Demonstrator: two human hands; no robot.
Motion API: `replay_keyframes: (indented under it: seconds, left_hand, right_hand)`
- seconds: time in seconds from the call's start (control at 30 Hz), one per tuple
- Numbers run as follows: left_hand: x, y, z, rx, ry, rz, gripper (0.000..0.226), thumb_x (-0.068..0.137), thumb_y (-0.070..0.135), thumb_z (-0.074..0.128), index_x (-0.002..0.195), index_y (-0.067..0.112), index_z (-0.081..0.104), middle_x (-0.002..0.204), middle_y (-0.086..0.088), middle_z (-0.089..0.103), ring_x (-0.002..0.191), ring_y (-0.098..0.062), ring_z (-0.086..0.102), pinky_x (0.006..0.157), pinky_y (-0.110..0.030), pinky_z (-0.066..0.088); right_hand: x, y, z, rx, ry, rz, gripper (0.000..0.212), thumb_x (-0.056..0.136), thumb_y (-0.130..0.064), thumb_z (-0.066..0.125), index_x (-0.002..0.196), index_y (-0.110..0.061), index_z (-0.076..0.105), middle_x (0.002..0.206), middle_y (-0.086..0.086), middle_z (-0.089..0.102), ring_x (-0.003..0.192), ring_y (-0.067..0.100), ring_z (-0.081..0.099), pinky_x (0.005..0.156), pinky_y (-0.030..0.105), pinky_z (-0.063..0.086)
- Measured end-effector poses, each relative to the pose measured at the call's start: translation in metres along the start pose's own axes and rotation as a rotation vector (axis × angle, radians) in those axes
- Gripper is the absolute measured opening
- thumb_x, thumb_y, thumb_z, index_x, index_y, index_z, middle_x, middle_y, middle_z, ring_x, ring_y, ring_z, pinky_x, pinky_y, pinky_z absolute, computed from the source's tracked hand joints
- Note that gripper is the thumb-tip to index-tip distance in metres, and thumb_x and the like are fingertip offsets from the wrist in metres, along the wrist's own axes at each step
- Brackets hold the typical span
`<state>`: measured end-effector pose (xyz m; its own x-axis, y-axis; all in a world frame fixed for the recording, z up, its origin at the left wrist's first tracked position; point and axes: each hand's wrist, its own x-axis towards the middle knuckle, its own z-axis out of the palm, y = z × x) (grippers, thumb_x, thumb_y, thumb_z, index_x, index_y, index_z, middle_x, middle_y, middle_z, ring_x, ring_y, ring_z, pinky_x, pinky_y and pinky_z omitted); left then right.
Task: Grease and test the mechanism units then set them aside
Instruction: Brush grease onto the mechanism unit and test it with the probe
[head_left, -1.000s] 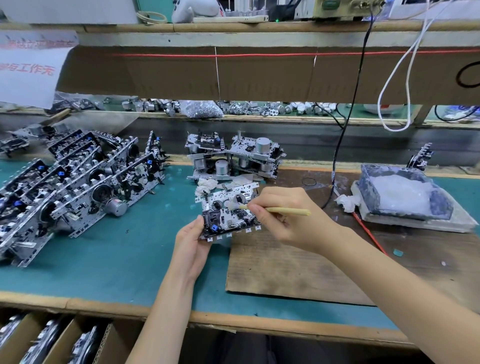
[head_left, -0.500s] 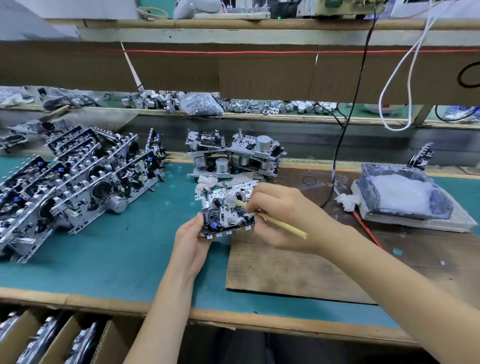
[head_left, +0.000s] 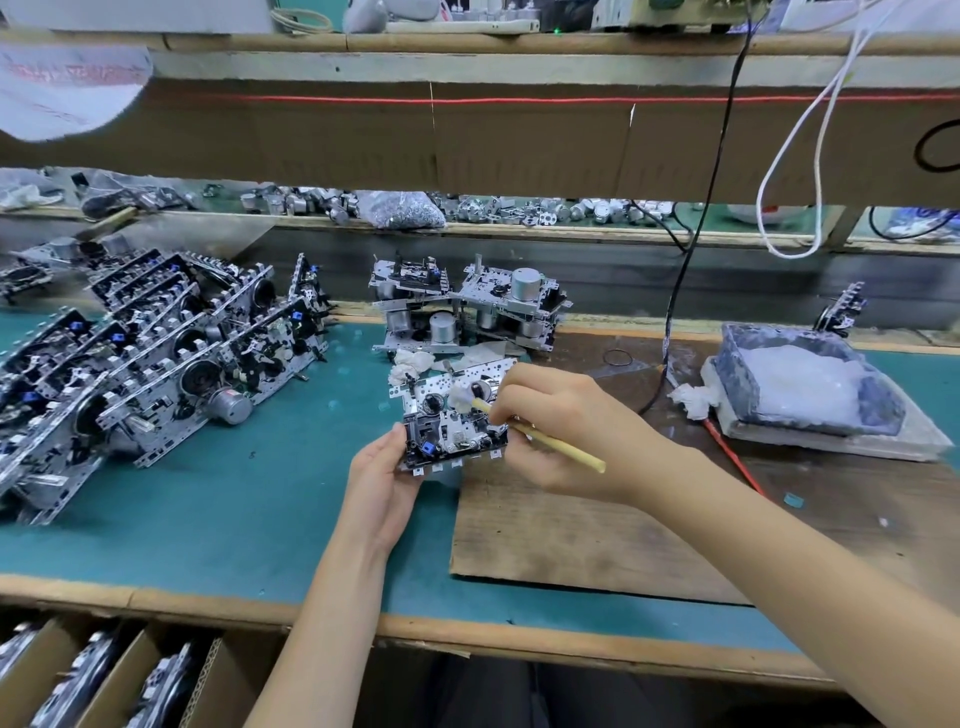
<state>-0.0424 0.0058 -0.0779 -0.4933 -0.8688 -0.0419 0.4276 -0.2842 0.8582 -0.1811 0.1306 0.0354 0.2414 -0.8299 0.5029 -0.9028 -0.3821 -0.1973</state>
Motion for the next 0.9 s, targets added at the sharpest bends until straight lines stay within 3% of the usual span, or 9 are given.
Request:
replay_keyframes:
  seconds: [0.4, 0.77, 0.9]
  left_hand:
    - [0.0014, -0.0002, 0.0003, 0.003, 0.006, -0.015, 0.032, 0.101, 0.011, 0.034, 0.093, 0.001, 0.063, 0.082, -0.003, 0.074, 0.074, -0.009, 0.069, 0.064, -0.020, 0.055]
    - [0.0016, -0.0017, -0.0006, 0.026, 0.020, -0.024, 0.031, 0.101, 0.011, 0.035, 0.094, 0.001, 0.064, 0.083, -0.003, 0.074, 0.074, -0.010, 0.069, 0.064, -0.020, 0.055]
    - [0.0012, -0.0014, -0.0006, 0.017, 0.016, -0.018, 0.045, 0.100, 0.011, 0.036, 0.080, 0.004, 0.074, 0.084, -0.004, 0.074, 0.075, -0.011, 0.069, 0.062, -0.020, 0.055]
  right_hand:
    - [-0.0029, -0.0002, -0.0037, 0.020, -0.013, -0.003, 0.014, 0.070, 0.003, 0.054, 0.080, 0.001, 0.063, 0.076, 0.013, 0.057, 0.061, 0.030, 0.053, 0.053, 0.042, 0.048]
    - [-0.0016, 0.0018, -0.0096, -0.019, 0.098, 0.001, 0.013, 0.071, 0.006, 0.057, 0.082, 0.004, 0.065, 0.080, 0.017, 0.060, 0.065, 0.032, 0.057, 0.056, 0.042, 0.049]
    - [-0.0030, 0.0023, -0.0097, -0.015, 0.106, 0.002, 0.014, 0.071, 0.006, 0.056, 0.082, 0.005, 0.065, 0.079, 0.017, 0.060, 0.064, 0.032, 0.056, 0.056, 0.042, 0.048]
